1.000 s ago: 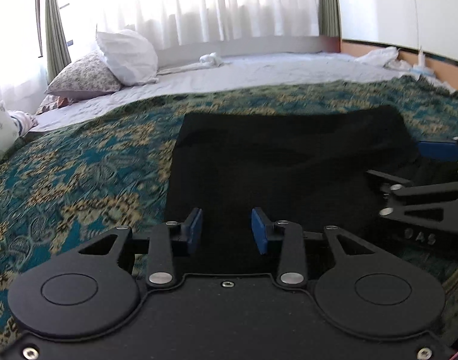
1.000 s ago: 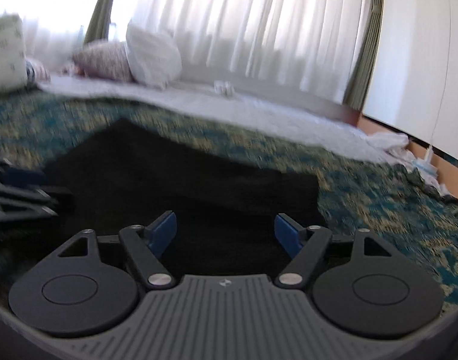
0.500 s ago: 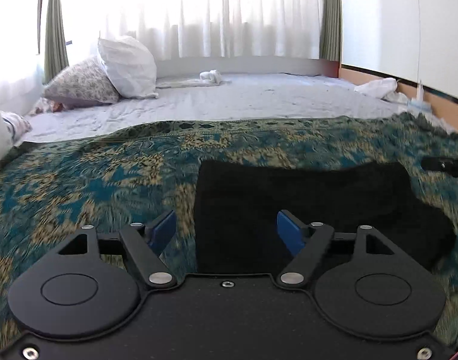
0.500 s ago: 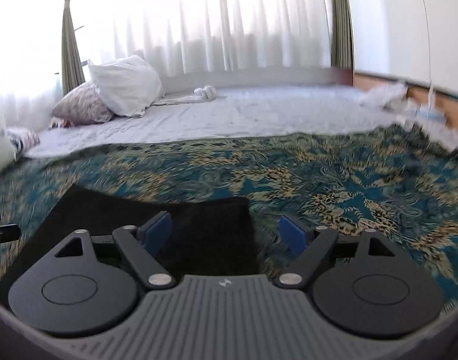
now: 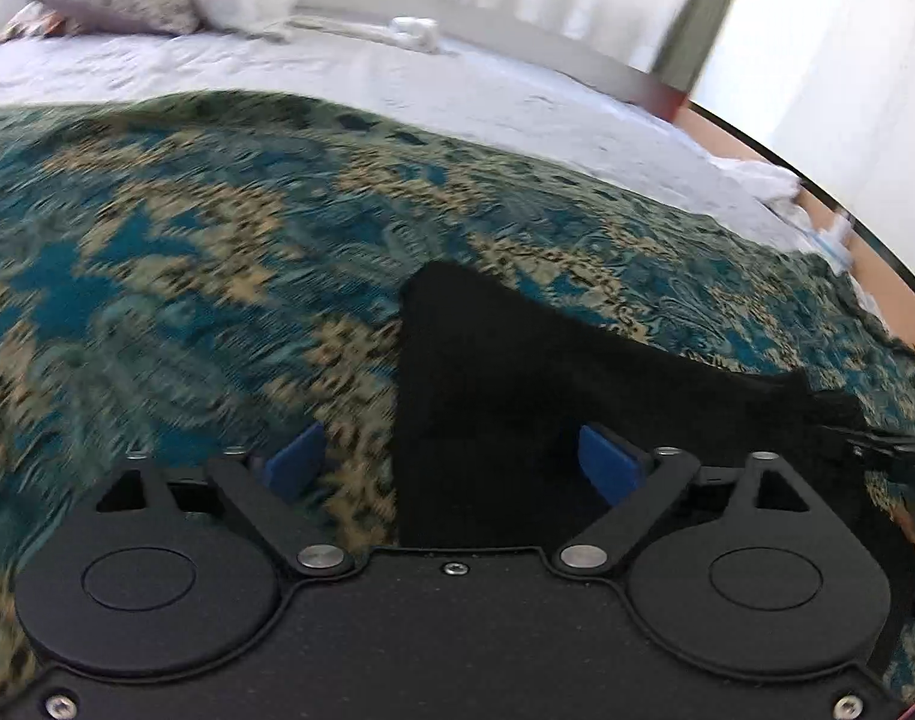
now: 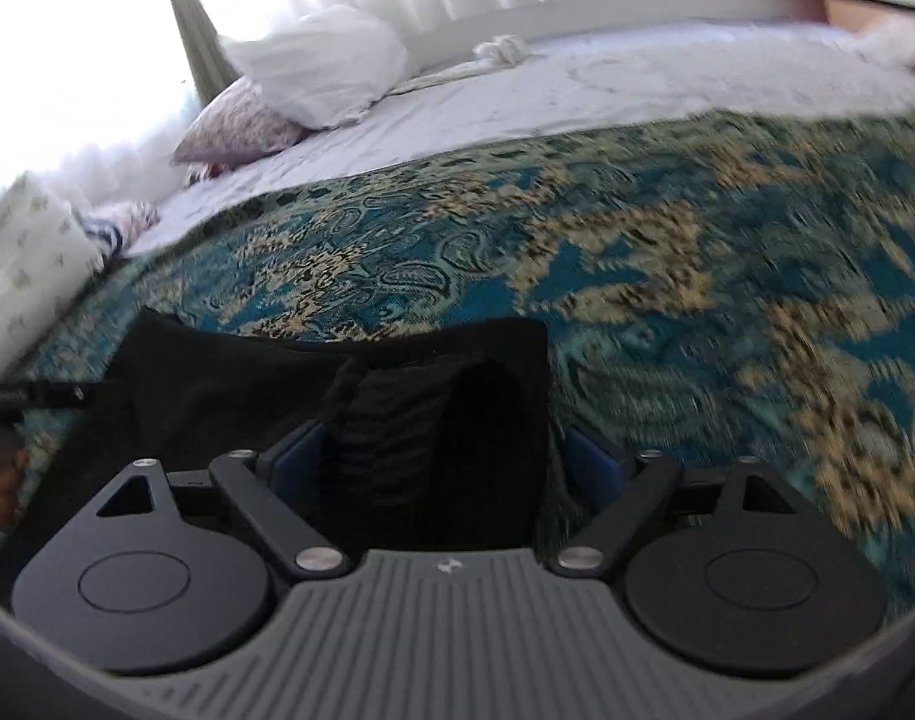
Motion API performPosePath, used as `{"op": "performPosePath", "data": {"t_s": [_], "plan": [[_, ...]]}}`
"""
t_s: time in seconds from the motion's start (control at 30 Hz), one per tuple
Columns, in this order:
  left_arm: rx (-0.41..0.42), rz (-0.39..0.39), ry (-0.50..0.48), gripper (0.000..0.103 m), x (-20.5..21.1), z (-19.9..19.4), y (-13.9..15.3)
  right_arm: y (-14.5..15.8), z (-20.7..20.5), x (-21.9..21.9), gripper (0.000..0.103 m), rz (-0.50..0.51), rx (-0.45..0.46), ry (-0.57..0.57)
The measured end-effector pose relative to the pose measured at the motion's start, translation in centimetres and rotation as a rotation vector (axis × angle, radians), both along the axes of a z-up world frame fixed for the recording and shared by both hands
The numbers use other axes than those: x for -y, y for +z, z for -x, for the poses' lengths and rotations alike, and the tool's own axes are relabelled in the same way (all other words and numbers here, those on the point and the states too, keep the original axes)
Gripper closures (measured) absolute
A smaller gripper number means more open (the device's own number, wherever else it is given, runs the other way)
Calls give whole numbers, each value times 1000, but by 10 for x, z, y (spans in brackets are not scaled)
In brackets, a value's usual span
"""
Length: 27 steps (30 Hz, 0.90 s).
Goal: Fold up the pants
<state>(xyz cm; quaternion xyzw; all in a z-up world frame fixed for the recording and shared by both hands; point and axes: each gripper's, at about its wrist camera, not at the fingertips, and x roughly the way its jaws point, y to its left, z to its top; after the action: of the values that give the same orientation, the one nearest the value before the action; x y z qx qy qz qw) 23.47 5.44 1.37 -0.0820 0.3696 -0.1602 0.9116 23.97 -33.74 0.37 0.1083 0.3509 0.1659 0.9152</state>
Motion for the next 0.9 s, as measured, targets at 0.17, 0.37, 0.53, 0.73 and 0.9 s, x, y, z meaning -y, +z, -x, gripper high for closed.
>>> {"op": "performPosePath", "data": {"t_s": [0.17,0.37,0.53,0.73,0.9], "plan": [[4,-33,-62,6,8,-17,-1,-3,-19,-1,21,-52,-19,43],[27,18,-75,60,14,-19,0,-1,-13,3,46,-91,-2,28],[135,-65,-5,87,32,-6,18,12,-8,-10,70,-72,39,15],[199,-104,60,87,36,-26,32,26,-38,-24,72,-55,72,-72],[156,-176,112,81,43,-56,20,20,-70,-36,71,-19,51,-105]]}}
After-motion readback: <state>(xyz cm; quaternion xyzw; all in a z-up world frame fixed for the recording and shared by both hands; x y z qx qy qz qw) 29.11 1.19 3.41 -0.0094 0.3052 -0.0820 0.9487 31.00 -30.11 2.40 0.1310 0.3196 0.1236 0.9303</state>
